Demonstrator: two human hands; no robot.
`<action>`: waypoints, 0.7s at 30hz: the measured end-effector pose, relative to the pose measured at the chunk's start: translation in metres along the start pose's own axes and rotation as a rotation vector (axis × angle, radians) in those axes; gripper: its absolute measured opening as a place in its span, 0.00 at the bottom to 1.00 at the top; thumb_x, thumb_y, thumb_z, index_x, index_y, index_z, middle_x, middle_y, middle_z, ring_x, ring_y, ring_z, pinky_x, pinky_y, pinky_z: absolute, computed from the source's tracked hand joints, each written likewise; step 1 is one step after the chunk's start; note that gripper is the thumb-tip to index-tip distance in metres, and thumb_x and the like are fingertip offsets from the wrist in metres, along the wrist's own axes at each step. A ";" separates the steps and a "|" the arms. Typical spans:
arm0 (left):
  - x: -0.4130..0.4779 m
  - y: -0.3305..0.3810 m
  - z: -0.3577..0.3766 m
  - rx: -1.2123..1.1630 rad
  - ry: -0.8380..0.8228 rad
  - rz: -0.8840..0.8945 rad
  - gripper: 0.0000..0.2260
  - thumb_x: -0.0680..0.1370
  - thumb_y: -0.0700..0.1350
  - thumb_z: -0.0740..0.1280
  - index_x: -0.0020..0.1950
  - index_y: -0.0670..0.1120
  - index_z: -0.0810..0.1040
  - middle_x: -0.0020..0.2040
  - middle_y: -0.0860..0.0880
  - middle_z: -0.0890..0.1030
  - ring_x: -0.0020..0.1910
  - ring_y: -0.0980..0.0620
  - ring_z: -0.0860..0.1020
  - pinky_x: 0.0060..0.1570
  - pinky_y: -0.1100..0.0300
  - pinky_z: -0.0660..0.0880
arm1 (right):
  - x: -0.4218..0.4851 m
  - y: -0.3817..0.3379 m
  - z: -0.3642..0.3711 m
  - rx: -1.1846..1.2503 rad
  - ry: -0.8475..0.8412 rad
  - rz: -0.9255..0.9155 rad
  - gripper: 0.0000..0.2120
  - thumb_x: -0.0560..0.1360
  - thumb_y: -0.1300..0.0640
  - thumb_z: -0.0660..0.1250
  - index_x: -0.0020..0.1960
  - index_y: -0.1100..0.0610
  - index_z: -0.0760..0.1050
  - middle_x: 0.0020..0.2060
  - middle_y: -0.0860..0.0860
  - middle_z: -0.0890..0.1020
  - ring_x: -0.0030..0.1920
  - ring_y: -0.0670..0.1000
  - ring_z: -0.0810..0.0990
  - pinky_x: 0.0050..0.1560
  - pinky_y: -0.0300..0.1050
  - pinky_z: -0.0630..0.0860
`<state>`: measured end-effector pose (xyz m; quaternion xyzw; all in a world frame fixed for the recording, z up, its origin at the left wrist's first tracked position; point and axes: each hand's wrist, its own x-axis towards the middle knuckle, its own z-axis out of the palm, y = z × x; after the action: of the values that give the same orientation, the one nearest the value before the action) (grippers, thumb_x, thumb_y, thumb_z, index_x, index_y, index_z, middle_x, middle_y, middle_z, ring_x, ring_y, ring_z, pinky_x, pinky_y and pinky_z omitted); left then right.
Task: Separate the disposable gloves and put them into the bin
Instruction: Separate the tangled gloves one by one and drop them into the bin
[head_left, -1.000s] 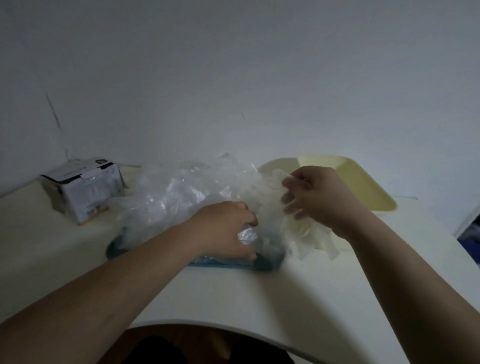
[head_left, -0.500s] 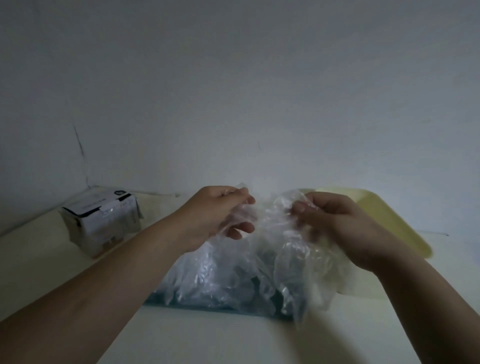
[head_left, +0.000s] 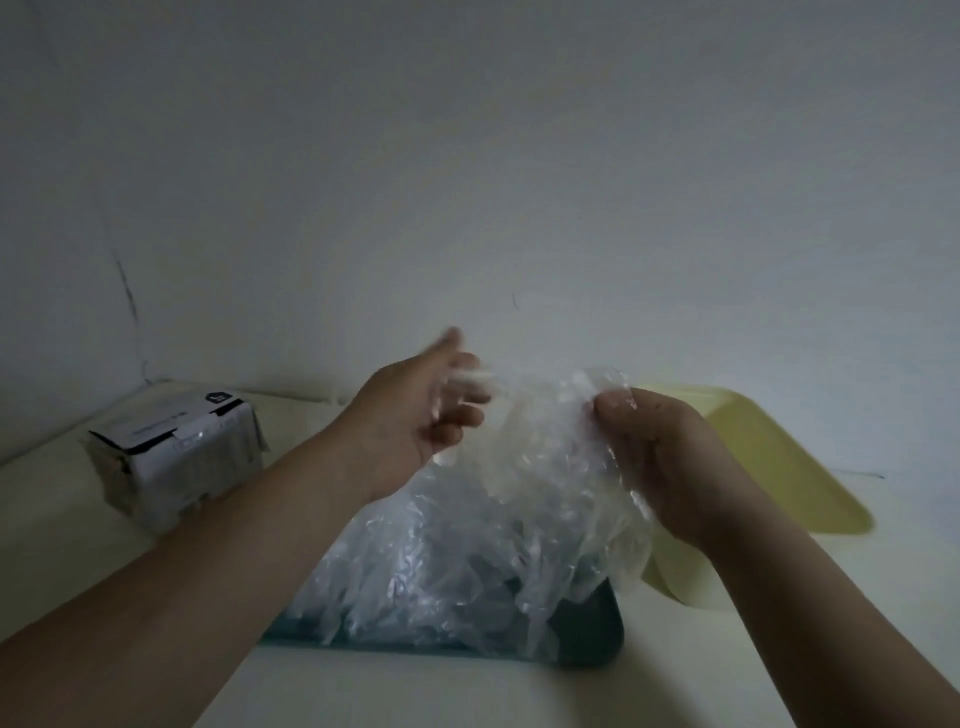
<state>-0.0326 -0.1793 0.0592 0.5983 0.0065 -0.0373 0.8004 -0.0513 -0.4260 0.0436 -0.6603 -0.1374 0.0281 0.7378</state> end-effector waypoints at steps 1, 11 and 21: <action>0.001 -0.002 -0.002 -0.164 0.043 -0.031 0.23 0.82 0.59 0.68 0.64 0.40 0.80 0.46 0.40 0.85 0.33 0.50 0.82 0.28 0.61 0.77 | 0.000 0.000 0.001 0.050 0.025 0.008 0.10 0.80 0.60 0.64 0.43 0.65 0.74 0.38 0.61 0.76 0.40 0.56 0.76 0.48 0.54 0.73; -0.012 -0.020 0.019 0.093 -0.241 -0.039 0.14 0.78 0.50 0.75 0.58 0.42 0.83 0.46 0.46 0.82 0.42 0.51 0.83 0.48 0.52 0.81 | -0.004 0.002 0.017 0.106 0.057 -0.031 0.09 0.81 0.62 0.65 0.49 0.67 0.81 0.42 0.63 0.80 0.42 0.60 0.80 0.47 0.53 0.77; -0.013 -0.001 -0.006 0.071 -0.087 0.117 0.11 0.67 0.44 0.78 0.43 0.45 0.79 0.33 0.48 0.76 0.31 0.52 0.76 0.36 0.56 0.81 | -0.013 0.010 -0.013 0.014 0.276 0.059 0.08 0.80 0.64 0.68 0.45 0.65 0.83 0.38 0.61 0.80 0.38 0.57 0.79 0.42 0.48 0.78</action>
<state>-0.0455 -0.1731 0.0577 0.6235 -0.0646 -0.0169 0.7790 -0.0596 -0.4405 0.0306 -0.6567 -0.0149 -0.0403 0.7529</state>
